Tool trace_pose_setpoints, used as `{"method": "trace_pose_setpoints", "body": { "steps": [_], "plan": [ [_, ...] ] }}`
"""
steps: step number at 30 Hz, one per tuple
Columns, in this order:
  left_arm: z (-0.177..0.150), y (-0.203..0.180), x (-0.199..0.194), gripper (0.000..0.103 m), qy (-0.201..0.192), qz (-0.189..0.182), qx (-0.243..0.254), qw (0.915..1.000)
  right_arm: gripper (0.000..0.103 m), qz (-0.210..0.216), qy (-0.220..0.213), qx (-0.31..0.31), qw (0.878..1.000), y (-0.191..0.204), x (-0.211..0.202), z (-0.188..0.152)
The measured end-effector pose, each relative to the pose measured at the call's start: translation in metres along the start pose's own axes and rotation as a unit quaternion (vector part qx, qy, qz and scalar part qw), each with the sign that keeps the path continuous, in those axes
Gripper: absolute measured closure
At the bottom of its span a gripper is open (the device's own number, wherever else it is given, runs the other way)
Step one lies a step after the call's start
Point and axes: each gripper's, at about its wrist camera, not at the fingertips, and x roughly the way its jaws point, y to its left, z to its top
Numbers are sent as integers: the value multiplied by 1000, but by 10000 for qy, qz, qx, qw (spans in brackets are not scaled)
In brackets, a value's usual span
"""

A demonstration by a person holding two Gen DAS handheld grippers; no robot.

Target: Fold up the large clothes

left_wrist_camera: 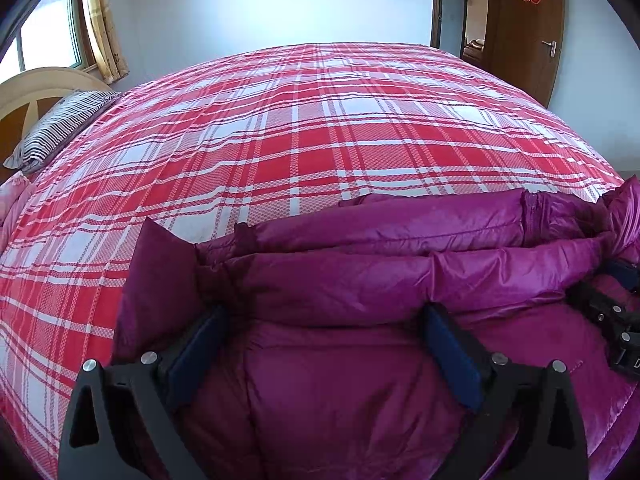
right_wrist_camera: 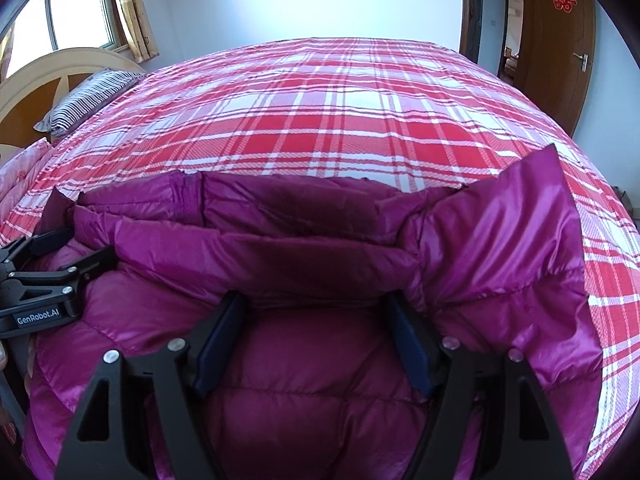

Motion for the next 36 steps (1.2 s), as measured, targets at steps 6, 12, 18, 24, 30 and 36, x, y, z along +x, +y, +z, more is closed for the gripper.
{"method": "trace_pose_setpoints", "body": {
  "steps": [6,12,18,24,30,36],
  "plan": [
    [1,-1,-3,2,21,93,24,10000,24,-67,-100,69,9999,0,-14,-2],
    [11,-17,-65,2,-383,-217,-174,9989,19,16,-166,233,9996,-8,-9,-6],
    [-9,-57,-43,2,-112,-80,508,9986,26,44,-294,308,9991,-11,-18,-6],
    [-12,-59,-22,1,27,-127,472,9988,28,363,-1151,935,9883,-38,-65,4],
    [-12,-60,-17,1,89,-189,455,9987,28,48,-485,1131,9924,-62,-18,12],
    [-13,-62,-17,1,63,-148,467,9988,27,-19,-298,1190,9924,-65,-7,8]
  ]
}}
